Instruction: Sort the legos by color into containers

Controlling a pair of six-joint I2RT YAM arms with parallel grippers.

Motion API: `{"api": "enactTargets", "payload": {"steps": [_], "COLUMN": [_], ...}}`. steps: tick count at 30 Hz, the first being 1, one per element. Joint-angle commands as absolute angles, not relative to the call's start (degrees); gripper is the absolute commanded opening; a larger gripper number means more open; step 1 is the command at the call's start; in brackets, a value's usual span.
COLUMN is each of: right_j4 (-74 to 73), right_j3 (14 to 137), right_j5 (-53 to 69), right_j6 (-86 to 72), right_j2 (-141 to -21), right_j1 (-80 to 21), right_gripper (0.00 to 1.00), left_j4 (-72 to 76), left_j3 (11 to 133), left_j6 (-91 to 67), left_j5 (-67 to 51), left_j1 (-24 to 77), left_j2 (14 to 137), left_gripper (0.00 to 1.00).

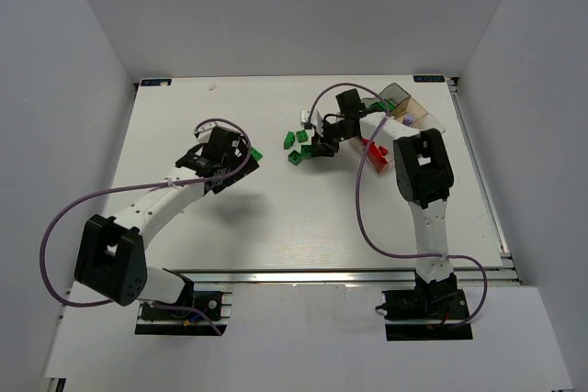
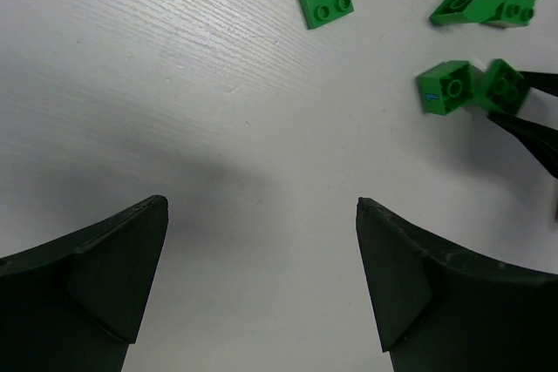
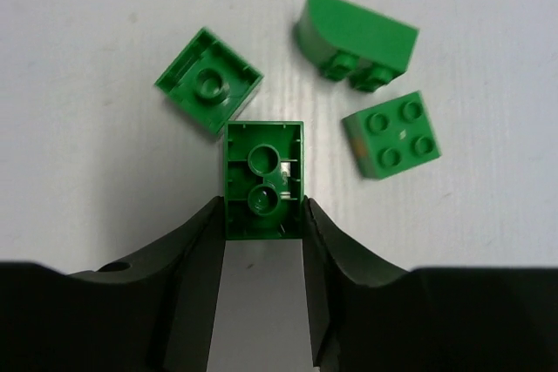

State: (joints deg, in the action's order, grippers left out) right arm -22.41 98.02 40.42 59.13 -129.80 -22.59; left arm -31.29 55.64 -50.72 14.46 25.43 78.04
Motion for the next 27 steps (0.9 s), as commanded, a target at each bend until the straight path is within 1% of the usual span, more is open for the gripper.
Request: {"api": "enactTargets", "payload": {"steps": [1, 4, 5, 6, 8, 10, 12, 13, 16, 17, 24, 27], "right_j4": [-22.9, -21.5, -19.0, -17.5, -14.3, -13.1, -13.8, -14.0, -14.9, -15.5, -17.6, -16.8], "right_j3": [95.4, 93.5, 92.9, 91.9, 90.7, 90.8, 92.5, 93.0, 96.3, 97.4, 107.5, 109.3], "right_j5": [44.8, 48.0, 48.3, 48.2, 45.5, 42.4, 37.5, 36.0, 30.8, 29.2, 25.1, 24.6], "right_j6": [58.7, 52.4, 50.2, 45.4, 41.2, 35.4, 33.5, 31.9, 30.2, 30.1, 30.1, 31.0], "right_j2": [-121.8, -115.9, -112.5, -111.2, -108.1, -107.5, -108.1, -108.6, -111.4, -113.4, -122.9, -125.6], "right_j1": [-20.9, -18.5, -17.9, -17.4, -15.1, -12.4, -10.3, -9.1, -6.3, -4.6, -1.2, -1.0], "right_gripper": [0.17, 0.15, 0.15, 0.14, 0.14, 0.14, 0.15, 0.15, 0.16, 0.16, 0.19, 0.25], "left_j4": [-28.7, -28.4, -28.4, -28.6, -29.5, -31.4, -32.9, -33.5, -33.5, -33.0, -31.4, -30.8], "left_j3": [56.9, 59.8, 61.0, 63.6, 66.7, 71.4, 74.4, 77.0, 79.4, 79.6, 77.3, 75.8], "left_j6": [-49.8, -49.4, -49.3, -49.3, -49.2, -49.4, -49.6, -49.4, -49.1, -49.2, -49.4, -49.3], "left_j5": [15.9, 16.4, 16.3, 16.2, 15.9, 16.1, 16.4, 16.3, 15.6, 15.3, 13.4, 12.9], "left_j1": [25.3, 24.8, 24.8, 24.8, 24.2, 23.6, 23.6, 23.6, 23.0, 22.5, 22.5, 22.5], "left_j2": [81.0, 86.6, 90.1, 92.0, 97.3, 100.5, 104.7, 105.8, 107.8, 107.7, 105.0, 103.5], "left_gripper": [0.98, 0.98, 0.98, 0.98, 0.98, 0.98, 0.98, 0.98, 0.98, 0.98, 0.98, 0.97]}}
